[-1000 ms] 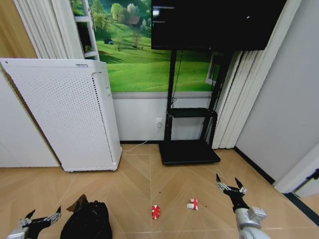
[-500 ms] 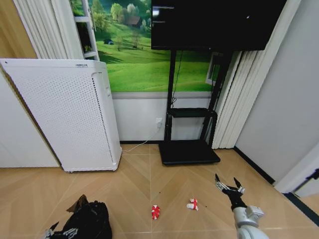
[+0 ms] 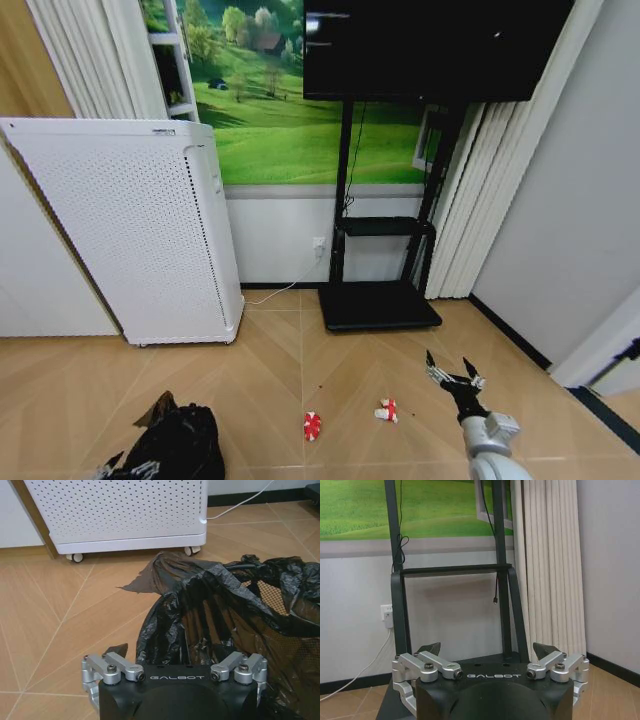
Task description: Pick up the trash bin and place the garbage on the floor into it.
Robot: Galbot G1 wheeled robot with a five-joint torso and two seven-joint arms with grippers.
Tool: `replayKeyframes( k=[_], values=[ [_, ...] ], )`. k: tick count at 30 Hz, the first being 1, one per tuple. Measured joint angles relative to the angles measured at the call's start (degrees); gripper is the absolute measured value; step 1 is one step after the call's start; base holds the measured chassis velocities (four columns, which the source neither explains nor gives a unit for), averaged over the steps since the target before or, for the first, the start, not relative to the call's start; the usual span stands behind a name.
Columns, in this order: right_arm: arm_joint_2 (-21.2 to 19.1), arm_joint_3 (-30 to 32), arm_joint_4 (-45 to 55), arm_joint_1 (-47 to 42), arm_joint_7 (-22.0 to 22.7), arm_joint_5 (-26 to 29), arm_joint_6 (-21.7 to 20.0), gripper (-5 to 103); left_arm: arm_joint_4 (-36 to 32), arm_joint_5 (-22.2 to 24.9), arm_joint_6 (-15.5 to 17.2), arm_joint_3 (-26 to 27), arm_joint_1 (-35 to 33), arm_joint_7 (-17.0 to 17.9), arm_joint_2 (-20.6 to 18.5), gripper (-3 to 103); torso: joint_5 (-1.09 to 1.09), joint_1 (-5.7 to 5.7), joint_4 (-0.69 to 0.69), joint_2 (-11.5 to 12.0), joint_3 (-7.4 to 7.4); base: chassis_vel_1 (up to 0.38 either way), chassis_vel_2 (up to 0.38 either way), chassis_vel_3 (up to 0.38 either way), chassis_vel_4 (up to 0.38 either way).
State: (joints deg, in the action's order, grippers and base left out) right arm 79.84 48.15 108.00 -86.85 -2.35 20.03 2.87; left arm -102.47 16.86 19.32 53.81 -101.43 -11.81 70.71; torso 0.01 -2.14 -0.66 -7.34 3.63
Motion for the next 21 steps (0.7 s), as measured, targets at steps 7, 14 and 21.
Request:
replayKeyframes(
  k=[7,14,21],
  values=[
    [0.14,0.00,0.05,0.25,0.00,-0.16,0.00,100,0.22,-1.26,0.38,0.22,-0.11,-2.61,0.15,66,0.01,0.00,-0.01,-0.01,0.01,0.000,0.000,0.000,0.000],
    [0.12,0.00,-0.04,0.56,0.08,-0.21,0.02,100,0.74,-1.84,0.08,0.27,0.01,-2.65,0.46,44,0.04,0.00,0.00,-0.03,0.01,0.000,0.000,0.000,0.000],
    [-0.02,0.02,-0.09,0.88,0.41,-0.21,0.07,100,1.00,-2.53,-0.18,0.19,0.42,-2.65,0.57,24,0.03,0.00,0.01,-0.04,0.01,0.000,0.000,0.000,0.000]
  ],
)
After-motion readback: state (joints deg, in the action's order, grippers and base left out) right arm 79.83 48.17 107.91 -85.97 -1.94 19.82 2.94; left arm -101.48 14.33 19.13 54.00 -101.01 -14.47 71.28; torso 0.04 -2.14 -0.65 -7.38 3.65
